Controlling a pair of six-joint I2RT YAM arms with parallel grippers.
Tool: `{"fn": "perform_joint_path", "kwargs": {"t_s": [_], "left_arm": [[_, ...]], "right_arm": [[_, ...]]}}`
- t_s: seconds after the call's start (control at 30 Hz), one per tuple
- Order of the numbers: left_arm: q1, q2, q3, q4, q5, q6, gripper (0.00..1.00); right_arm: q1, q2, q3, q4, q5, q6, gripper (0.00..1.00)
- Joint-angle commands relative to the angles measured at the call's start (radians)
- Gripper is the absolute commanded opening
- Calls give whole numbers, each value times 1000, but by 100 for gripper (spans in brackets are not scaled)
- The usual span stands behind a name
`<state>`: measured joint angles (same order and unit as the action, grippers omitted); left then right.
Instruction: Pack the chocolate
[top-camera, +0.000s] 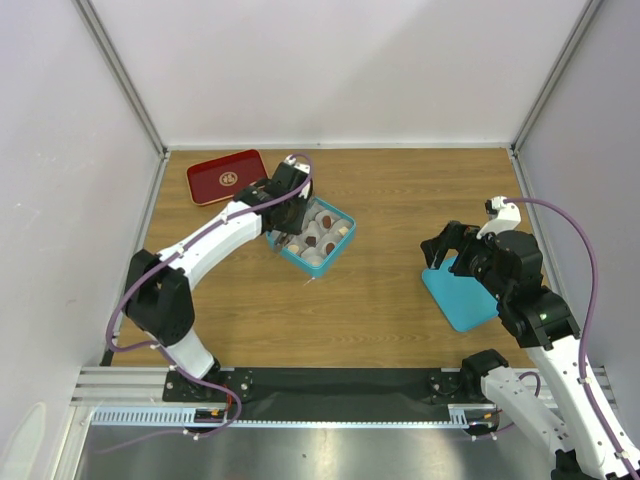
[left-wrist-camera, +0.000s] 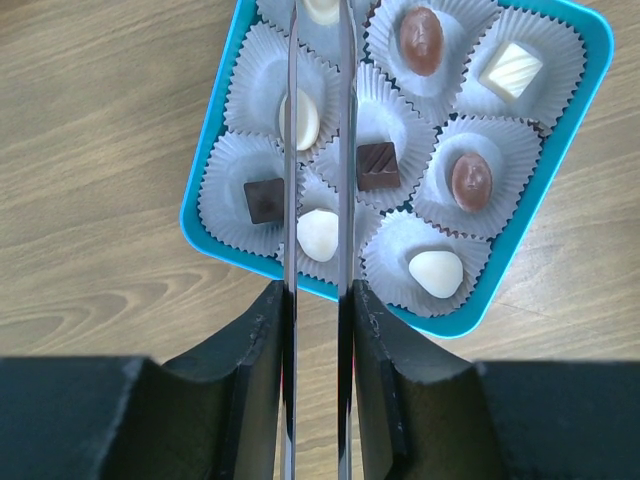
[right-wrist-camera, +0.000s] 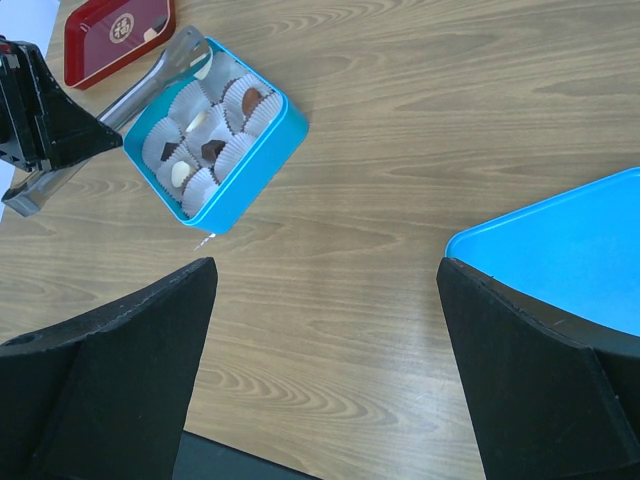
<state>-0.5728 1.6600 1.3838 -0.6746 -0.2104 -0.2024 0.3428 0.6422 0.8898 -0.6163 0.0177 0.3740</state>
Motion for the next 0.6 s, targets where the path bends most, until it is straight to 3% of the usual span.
{"fn": "perform_joint_path", "kwargs": {"t_s": [0.0,0.57], "left_arm": [[-10,-62,-3,30,-11,-19,34],[-22,-28,-26,67,-35,-34,36]], "right_arm": [[-4,-4,8,24,-9,19,99],[-4,-4,6,24,-30,19,99]]}}
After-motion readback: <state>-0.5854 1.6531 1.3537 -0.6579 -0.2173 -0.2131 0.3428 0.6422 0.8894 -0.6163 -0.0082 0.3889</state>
